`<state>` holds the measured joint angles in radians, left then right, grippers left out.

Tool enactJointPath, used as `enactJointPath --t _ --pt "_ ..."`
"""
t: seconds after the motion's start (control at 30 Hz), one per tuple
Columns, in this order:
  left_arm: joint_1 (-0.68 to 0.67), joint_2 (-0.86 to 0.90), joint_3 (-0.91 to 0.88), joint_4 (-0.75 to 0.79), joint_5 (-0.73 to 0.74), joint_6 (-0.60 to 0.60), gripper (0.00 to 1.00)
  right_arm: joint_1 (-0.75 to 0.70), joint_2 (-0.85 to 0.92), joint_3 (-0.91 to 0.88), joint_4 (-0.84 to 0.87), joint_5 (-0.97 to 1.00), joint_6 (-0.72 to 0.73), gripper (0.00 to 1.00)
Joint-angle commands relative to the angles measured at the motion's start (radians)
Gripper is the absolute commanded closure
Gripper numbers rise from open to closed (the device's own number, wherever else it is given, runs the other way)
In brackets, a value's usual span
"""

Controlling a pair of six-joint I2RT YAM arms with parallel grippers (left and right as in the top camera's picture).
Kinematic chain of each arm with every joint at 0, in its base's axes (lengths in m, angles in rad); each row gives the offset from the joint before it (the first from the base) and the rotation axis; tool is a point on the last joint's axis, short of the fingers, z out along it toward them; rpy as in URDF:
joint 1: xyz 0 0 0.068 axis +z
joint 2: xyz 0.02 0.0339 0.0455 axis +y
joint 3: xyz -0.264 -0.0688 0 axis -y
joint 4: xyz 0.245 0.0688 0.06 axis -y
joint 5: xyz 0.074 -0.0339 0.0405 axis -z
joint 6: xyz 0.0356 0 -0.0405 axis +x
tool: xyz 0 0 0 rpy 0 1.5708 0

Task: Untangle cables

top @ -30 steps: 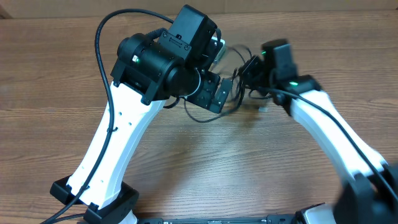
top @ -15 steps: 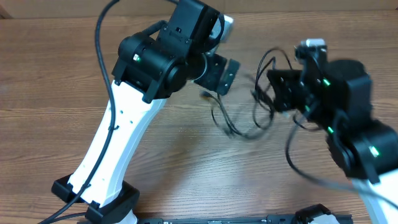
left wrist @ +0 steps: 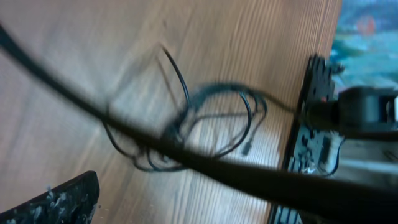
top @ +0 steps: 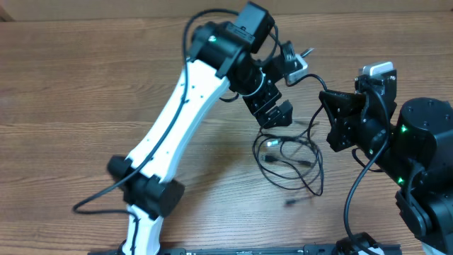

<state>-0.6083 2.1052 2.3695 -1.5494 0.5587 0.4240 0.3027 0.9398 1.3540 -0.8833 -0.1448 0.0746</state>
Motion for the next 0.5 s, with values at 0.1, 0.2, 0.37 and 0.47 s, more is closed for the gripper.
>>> enactJointPath --t 0.1,0.2,0.37,0.47 --pt "0.000 0.142 -0.007 -0.037 0.034 0.063 0.00 0.003 -0.006 0.090 0.006 0.093 0.053 0.96" --pt "0.000 0.190 -0.007 -0.047 0.034 0.062 0.00 0.003 -0.006 0.158 0.005 0.161 0.056 0.96" --pt "-0.001 0.237 -0.008 -0.044 0.035 0.063 0.00 0.003 -0.006 0.295 0.006 0.269 0.056 0.96" --pt "-0.001 0.240 -0.011 -0.032 0.040 0.062 0.00 0.003 -0.006 0.364 0.008 0.353 0.055 0.96"
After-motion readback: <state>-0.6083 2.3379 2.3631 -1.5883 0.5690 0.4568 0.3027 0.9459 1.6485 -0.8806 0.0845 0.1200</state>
